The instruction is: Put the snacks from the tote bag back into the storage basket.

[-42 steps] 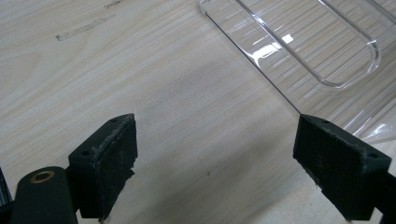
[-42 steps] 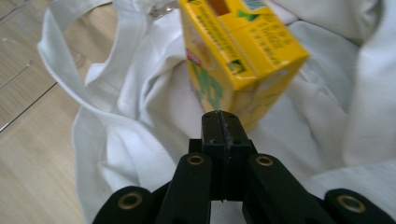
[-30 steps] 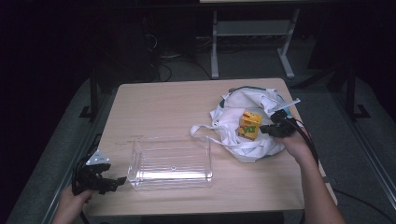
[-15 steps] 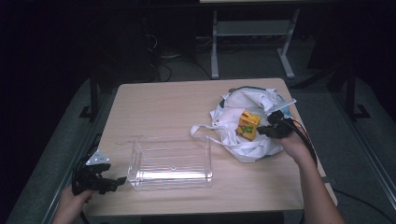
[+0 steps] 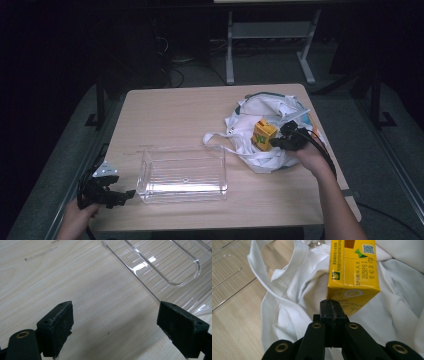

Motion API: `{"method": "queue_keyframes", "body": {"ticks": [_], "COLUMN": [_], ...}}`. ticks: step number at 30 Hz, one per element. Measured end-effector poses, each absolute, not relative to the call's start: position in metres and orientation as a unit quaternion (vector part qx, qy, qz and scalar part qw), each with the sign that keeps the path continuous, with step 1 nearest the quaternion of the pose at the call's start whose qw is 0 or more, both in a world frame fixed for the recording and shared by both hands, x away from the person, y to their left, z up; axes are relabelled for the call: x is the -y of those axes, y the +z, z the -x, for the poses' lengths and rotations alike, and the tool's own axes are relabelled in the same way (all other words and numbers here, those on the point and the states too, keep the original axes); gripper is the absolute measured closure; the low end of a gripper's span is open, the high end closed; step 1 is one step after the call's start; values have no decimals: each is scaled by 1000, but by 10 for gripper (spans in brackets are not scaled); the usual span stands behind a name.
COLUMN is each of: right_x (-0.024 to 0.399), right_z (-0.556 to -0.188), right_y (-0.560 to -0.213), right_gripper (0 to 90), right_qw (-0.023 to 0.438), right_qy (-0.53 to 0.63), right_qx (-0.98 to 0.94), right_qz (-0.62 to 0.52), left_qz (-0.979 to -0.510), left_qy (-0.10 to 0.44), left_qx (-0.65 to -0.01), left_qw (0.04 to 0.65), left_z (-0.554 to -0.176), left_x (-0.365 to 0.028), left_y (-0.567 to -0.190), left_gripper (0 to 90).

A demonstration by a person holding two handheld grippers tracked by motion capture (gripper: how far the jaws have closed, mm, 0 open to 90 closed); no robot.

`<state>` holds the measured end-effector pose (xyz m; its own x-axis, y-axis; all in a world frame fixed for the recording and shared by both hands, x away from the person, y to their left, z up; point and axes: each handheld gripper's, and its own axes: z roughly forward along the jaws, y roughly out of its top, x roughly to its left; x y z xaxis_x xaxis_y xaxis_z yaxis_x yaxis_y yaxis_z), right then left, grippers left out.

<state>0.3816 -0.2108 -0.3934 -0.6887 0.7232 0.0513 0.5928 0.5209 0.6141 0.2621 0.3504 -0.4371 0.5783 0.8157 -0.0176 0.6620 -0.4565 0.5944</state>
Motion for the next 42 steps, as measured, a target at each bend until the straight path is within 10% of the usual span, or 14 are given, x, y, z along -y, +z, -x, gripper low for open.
{"method": "queue_keyframes", "body": {"ticks": [42], "right_x": [195], "right_z": [-422], "right_y": [-333], "right_gripper": [430], "right_qw": [86], "right_qy": [228], "right_qx": [-883], "right_qz": [-401], "left_qz": [-846], "left_qy": [126], "left_qx": [-433], "left_qw": [286], "left_z": [-262], "left_x": [-349], "left_y": [-439], "left_gripper": [137]}}
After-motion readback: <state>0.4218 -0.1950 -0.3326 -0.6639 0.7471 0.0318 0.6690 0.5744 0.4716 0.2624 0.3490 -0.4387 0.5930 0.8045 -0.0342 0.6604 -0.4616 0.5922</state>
